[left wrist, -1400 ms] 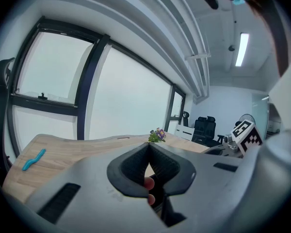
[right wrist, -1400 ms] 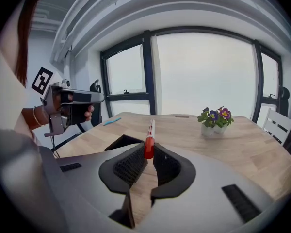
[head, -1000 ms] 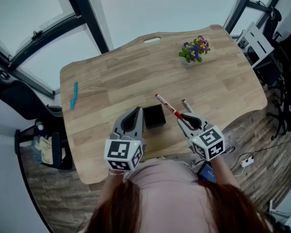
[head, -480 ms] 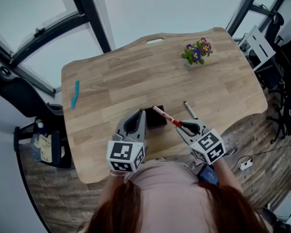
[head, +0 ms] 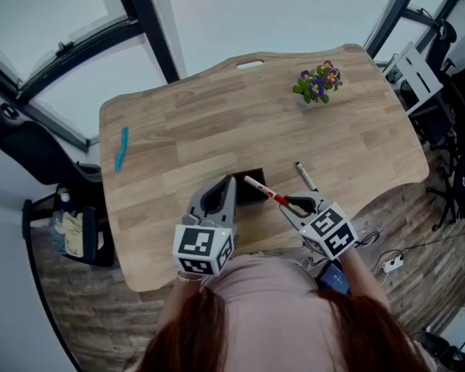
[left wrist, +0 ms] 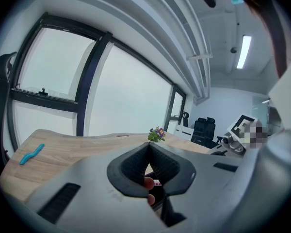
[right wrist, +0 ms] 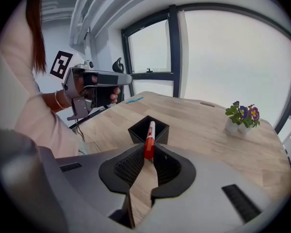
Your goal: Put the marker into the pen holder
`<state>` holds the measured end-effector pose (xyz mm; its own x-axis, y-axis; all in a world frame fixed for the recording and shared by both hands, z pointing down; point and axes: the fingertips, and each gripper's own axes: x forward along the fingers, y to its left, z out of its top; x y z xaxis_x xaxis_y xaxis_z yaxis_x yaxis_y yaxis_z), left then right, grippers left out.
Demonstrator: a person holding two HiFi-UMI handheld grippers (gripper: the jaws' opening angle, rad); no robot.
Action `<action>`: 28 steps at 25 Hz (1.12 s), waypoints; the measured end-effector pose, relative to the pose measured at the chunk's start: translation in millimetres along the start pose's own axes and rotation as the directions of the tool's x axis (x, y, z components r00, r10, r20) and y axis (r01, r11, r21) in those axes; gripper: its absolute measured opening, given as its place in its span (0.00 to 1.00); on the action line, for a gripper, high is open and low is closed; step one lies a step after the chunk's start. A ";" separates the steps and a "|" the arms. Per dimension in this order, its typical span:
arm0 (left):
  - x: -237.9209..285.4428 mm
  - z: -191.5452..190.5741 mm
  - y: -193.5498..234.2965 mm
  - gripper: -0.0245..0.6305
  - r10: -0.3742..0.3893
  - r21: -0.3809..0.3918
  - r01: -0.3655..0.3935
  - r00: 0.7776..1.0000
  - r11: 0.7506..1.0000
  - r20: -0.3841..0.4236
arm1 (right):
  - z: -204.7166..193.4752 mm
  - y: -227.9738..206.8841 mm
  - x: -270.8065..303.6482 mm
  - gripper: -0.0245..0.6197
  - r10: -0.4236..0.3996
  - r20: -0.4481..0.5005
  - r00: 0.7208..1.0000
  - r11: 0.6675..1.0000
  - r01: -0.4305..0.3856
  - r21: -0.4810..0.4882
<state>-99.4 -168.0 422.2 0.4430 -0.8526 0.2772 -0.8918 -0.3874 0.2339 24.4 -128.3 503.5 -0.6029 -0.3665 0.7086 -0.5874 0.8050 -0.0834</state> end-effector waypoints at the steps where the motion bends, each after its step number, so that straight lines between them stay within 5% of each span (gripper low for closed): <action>1: 0.2 0.6 0.0 0.04 -0.001 -0.001 0.001 1.000 1.000 0.001 | -0.4 -0.4 0.9 0.12 0.001 -0.009 1.000 1.000 -0.001 0.000; 28: -1.8 0.6 19.5 0.04 0.029 -0.037 -0.028 1.000 0.999 0.007 | 2.0 -0.7 44.0 0.12 0.041 -0.077 0.996 0.999 -0.040 0.015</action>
<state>-117.6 -174.2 425.7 0.4165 -0.8659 0.2770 -0.9000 -0.3496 0.2605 -2.8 -145.9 533.4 -0.5830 -0.2960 0.7567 -0.5706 0.8121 -0.1219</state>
